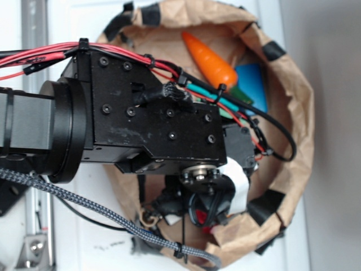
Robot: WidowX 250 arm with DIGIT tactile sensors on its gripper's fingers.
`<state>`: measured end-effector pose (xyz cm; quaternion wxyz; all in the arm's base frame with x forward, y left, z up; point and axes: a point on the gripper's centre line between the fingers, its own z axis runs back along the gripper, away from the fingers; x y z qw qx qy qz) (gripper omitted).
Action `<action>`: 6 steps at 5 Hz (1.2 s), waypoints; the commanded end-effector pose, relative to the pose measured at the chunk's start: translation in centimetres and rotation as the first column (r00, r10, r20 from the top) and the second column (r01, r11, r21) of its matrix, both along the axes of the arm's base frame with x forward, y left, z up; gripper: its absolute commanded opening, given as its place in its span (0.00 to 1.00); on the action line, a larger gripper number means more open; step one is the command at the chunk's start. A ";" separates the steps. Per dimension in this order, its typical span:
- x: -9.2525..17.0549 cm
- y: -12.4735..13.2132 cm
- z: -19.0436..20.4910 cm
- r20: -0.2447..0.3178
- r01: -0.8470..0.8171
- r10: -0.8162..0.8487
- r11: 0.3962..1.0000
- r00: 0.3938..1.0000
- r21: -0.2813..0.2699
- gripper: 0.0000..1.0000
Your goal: Grab the red paper.
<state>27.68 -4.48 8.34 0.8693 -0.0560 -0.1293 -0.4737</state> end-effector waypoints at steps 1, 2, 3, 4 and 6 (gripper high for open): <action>2.0 -1.4 -1.6 -0.090 -0.161 0.147 0.972 0.985 -0.173 1.00; 2.4 -3.2 -3.9 -0.178 -0.231 0.200 0.958 0.963 -0.172 1.00; 1.7 -4.8 -7.6 -0.299 -0.240 0.204 0.967 0.932 -0.087 0.92; 2.0 -3.2 -7.9 -0.129 -0.322 0.326 0.945 0.937 0.055 0.00; 2.7 2.2 -1.8 0.050 -0.442 0.439 0.891 0.897 0.109 0.00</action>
